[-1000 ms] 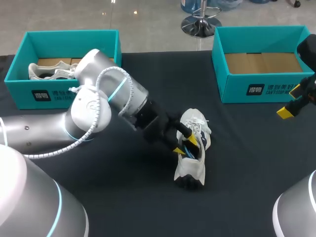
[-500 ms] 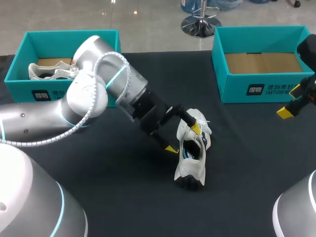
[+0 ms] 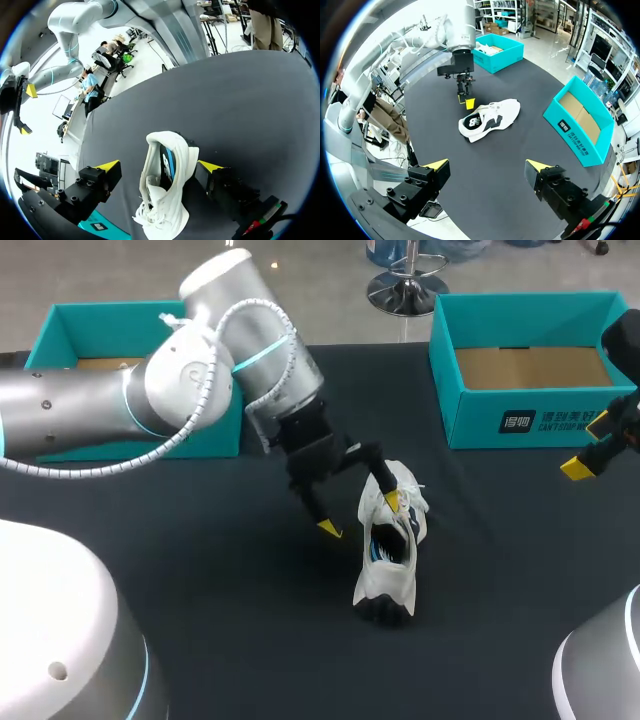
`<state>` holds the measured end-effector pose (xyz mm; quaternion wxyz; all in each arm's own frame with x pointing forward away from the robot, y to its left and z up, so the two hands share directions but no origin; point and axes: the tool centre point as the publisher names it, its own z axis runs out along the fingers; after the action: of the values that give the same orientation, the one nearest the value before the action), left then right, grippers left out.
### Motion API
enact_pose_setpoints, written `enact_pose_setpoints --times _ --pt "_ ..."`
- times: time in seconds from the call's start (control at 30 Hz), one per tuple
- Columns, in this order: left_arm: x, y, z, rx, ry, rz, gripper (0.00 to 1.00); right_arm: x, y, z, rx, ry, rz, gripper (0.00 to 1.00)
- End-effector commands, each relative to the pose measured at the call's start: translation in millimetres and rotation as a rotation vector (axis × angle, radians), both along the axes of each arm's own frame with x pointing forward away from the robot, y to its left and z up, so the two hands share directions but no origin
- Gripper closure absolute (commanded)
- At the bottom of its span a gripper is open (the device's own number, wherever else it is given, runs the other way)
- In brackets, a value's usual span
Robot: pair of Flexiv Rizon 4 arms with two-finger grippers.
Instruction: Take the shoe out of the shoebox, open the shoe tongue, remove and reinsert the insole, then place the shoe into the shoebox
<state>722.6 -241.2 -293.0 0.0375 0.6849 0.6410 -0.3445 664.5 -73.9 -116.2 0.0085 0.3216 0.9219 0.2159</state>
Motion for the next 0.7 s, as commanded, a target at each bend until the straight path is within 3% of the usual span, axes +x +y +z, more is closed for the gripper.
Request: enact_pose_setpoints --times 0.03,0.33,0.4,0.5,0.7 --pt "-0.8 0 0 0.002 -0.003 0.001 0.0 3.1 1 0 -0.003 0.006 0.002 0.0" --pt "2.4 -8 -10 0.132 -0.074 -0.012 0.01 3.1 1 0 -0.003 0.006 0.002 0.0" --pt "0.5 -9 -12 0.142 -0.097 -0.018 0.31 3.1 1 0 -0.003 0.006 0.002 0.0" --pt "-0.6 -10 -13 0.144 -0.074 -0.022 1.0 3.1 1 0 -0.003 0.006 0.002 0.0" --pt "0.7 -12 -22 0.187 -0.071 -0.026 1.0 3.1 1 0 -0.003 0.006 0.002 0.0"
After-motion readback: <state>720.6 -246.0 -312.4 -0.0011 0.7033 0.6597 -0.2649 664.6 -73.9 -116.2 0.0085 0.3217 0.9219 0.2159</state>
